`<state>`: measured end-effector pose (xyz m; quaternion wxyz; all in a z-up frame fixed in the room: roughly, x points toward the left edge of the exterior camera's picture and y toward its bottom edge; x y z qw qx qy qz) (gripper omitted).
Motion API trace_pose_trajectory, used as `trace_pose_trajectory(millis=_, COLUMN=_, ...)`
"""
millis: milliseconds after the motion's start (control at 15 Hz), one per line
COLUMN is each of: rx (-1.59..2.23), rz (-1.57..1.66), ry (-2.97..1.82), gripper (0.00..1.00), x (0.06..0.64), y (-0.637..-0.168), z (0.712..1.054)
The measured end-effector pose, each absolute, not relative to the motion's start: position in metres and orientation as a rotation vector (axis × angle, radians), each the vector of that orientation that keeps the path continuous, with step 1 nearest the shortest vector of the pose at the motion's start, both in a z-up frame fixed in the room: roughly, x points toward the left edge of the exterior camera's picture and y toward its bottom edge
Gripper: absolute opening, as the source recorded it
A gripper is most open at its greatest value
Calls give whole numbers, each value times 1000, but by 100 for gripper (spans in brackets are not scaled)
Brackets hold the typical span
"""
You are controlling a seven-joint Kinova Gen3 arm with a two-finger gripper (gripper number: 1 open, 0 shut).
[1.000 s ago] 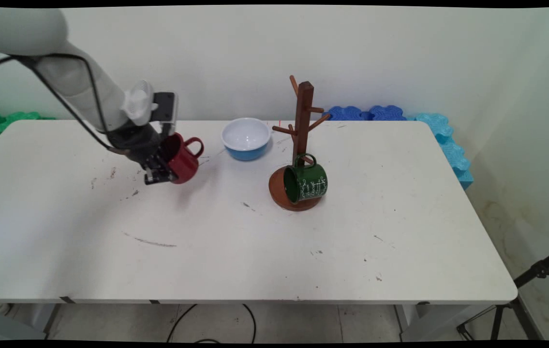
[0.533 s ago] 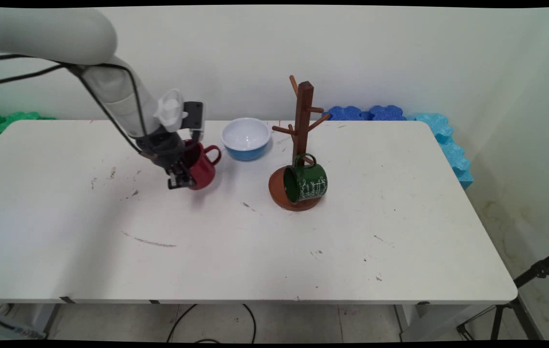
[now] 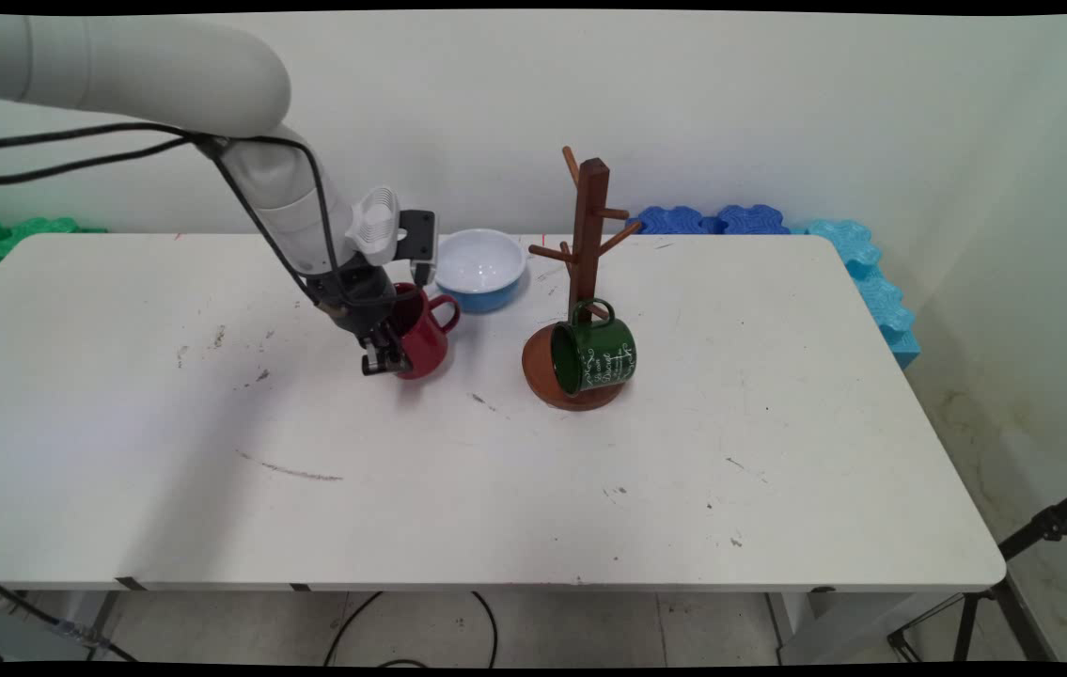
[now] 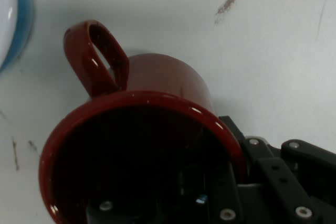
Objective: Place the picked object on the table
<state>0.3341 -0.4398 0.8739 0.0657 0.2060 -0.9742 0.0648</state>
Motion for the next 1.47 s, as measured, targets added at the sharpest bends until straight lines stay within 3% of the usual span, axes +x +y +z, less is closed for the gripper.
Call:
trace_pose_trajectory(millis=1067, rx=621, rz=143, ry=-2938, gripper=0, x=320, y=-460, z=851)
trace_pose_trajectory(millis=1133, rx=621, rz=142, ry=-2935, gripper=100, x=320, y=-461, z=851)
trace_pose_trajectory(millis=1467, rx=622, rz=137, ry=-2901, gripper=100, x=315, y=-463, z=851)
